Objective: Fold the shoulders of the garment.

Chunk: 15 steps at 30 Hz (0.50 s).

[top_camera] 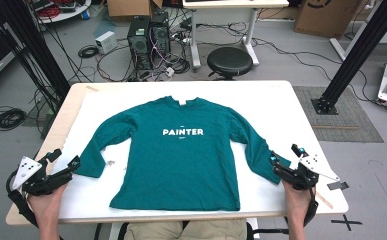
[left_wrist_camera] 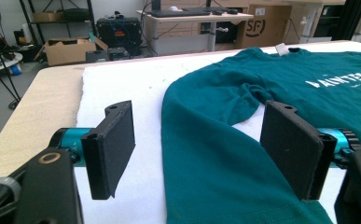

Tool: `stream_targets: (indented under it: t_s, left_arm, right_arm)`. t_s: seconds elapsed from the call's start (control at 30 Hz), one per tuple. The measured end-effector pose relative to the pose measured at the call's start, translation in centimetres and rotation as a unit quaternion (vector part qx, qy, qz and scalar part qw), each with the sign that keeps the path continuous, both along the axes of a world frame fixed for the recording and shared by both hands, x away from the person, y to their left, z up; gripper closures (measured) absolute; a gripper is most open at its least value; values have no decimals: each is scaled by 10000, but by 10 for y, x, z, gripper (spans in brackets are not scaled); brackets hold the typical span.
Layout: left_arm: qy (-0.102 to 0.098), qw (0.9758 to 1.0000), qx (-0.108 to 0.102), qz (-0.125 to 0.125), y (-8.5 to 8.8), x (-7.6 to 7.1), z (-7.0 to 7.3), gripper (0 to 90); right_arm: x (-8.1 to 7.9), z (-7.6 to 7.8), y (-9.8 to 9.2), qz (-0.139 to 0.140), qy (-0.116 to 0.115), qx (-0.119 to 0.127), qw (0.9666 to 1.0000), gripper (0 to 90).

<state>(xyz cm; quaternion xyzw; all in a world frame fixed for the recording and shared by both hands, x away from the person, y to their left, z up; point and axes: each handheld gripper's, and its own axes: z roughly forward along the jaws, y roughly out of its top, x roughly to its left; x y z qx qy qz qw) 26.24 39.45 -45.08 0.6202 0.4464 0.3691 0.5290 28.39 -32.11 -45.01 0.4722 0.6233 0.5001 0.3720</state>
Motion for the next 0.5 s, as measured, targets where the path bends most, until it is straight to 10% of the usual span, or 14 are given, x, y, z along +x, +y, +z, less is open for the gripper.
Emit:
stream_targets:
  t_s: [0.5]
  left_arm:
    - [2, 10000, 2, 5, 0, 0, 0, 261]
  right_arm:
    - [0, 0, 1, 5, 95, 16, 10000, 205]
